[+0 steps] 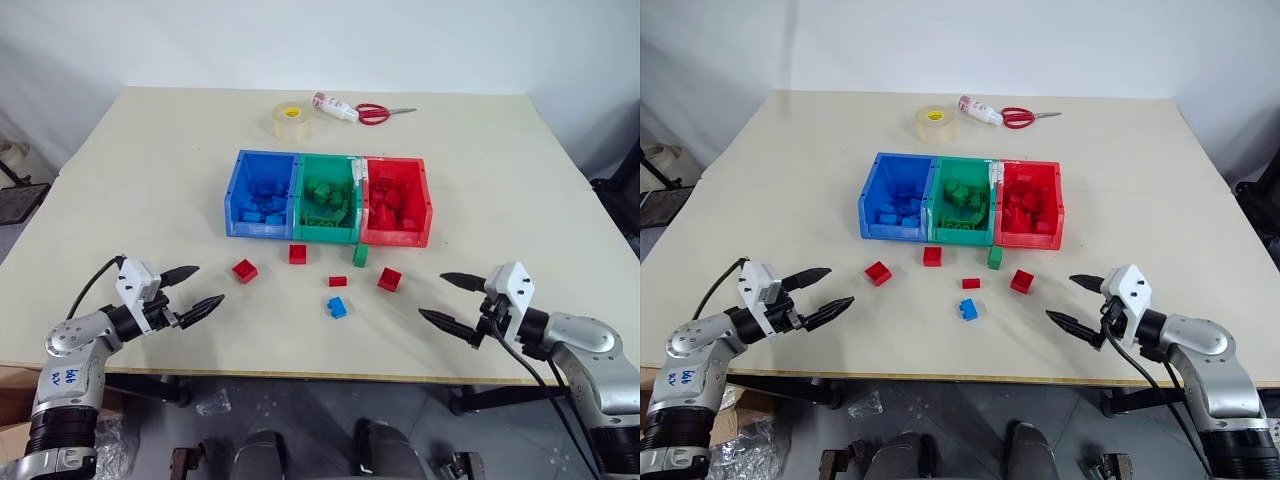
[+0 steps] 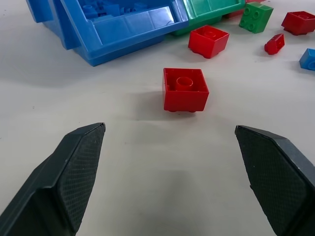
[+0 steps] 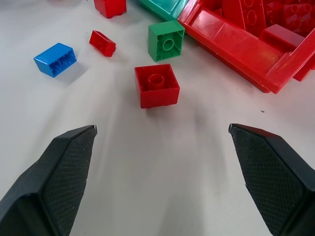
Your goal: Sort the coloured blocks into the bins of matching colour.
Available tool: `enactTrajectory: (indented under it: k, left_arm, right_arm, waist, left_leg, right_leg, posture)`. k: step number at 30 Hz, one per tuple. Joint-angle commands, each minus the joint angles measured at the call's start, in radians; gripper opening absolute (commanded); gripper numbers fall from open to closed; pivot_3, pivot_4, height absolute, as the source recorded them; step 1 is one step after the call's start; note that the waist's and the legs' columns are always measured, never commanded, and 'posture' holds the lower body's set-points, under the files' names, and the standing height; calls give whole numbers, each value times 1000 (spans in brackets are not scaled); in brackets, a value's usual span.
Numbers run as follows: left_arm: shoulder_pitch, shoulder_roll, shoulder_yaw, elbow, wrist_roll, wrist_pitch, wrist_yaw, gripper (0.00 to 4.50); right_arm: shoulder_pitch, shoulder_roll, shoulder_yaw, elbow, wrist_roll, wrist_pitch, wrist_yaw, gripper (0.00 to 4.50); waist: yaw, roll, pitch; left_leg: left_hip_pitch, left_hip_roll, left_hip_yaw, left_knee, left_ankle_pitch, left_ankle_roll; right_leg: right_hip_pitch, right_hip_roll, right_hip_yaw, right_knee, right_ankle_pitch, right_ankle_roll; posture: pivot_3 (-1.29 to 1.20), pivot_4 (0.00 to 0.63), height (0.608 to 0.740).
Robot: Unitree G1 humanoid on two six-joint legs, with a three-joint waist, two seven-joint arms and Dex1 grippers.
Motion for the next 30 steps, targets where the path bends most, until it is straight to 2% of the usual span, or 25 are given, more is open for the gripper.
enactTrajectory:
  k: [1, 8, 16, 19, 25, 30]
  left_arm:
    - [-23, -8, 9, -22, -1, -19, 25, 4487]
    - [-33, -13, -9, -36, 6, 2, 52, 4487]
    - [-33, -11, -15, -33, -18, 20, 32, 4487]
    - [-46, -13, -16, -13, -13, 15, 32, 4487]
    - [-53, -42, -2, -14, -38, -14, 17, 4487]
    - [-32, -53, -1, -39, -56, -24, -6, 4487]
  right_arm:
    - [-20, 3, -18, -44, 12, 9, -20, 4500]
    - [-14, -11, -22, -74, 5, 73, -68, 4500]
    - [128, -116, -160, -181, 56, 195, -54, 4500]
    - [145, -136, -174, -215, 59, 227, -58, 4500]
    - [43, -92, -82, -251, 62, 273, -91, 4500]
    - [-90, -14, 53, -177, 17, 269, -106, 4500]
  waist:
    - [0, 0, 0]
    - [0, 0, 0]
    - [4, 0, 0]
    - [1, 0, 0]
    - [-2, 0, 0]
    - [-1, 0, 0]
  left_leg:
    - [0, 0, 0, 0, 0, 0]
    - [0, 0, 0, 0, 0, -1]
    - [0, 0, 0, 2, -1, 0]
    - [0, 0, 0, 2, -3, 3]
    - [0, 1, 1, 3, -3, 2]
    - [0, 2, 0, 4, -3, 1]
  right_leg:
    - [0, 0, 0, 0, 0, 0]
    - [0, 0, 0, 0, 0, 0]
    - [0, 0, 0, 0, 0, 0]
    - [0, 0, 0, 0, 0, 0]
    - [0, 1, 0, 1, -1, -1]
    - [0, 1, 0, 2, -1, -1]
  posture:
    - [0, 150, 740]
    - [0, 150, 740]
    - [0, 150, 740]
    - [0, 150, 740]
    - [0, 150, 740]
    - [0, 150, 740]
